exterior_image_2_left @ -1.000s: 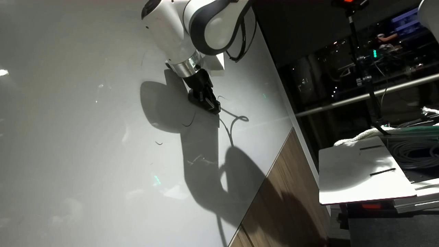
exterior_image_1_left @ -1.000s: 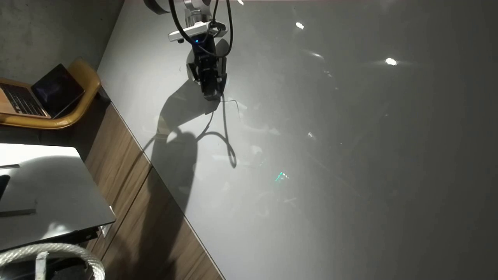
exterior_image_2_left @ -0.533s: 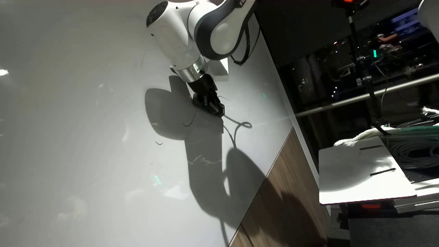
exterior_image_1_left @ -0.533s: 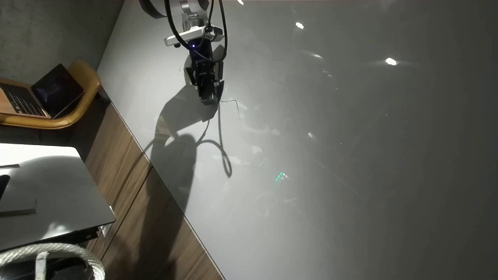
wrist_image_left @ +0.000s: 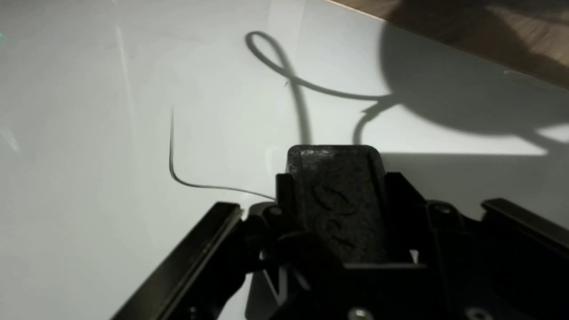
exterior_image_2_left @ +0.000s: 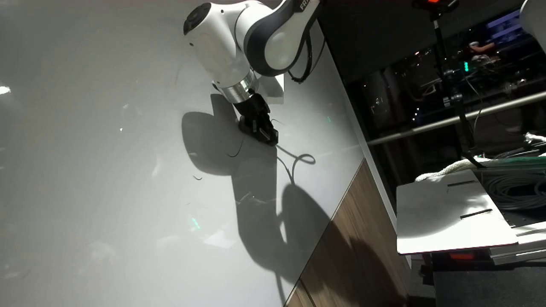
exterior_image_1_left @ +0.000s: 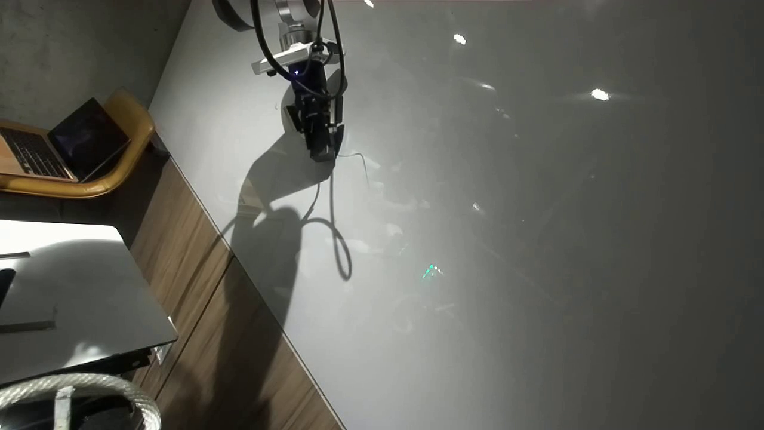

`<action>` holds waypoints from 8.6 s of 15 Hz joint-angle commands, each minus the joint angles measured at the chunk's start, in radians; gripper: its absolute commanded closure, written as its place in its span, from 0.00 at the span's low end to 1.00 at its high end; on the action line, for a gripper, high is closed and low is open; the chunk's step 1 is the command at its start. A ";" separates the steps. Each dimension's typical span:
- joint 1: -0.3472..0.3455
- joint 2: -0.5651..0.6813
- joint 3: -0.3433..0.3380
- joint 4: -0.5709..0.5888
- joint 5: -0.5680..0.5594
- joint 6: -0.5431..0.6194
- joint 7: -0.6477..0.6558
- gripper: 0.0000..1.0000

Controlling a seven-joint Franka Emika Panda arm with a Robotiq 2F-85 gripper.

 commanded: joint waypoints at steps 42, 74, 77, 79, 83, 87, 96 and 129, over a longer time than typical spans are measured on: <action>-0.241 -0.360 -0.225 -0.391 0.552 0.387 -0.724 0.71; -0.051 0.041 -0.052 0.041 0.369 0.273 -0.221 0.71; 0.013 0.103 -0.019 0.098 0.337 0.245 -0.159 0.71; 0.058 0.149 -0.009 0.150 0.318 0.221 -0.133 0.71; 0.146 0.235 -0.005 0.266 0.310 0.152 -0.112 0.71; 0.250 0.352 0.002 0.425 0.308 0.077 -0.103 0.71; 0.301 0.438 -0.061 0.549 0.322 -0.010 -0.167 0.71; -0.189 -0.145 -0.165 -0.180 0.459 0.266 -0.386 0.71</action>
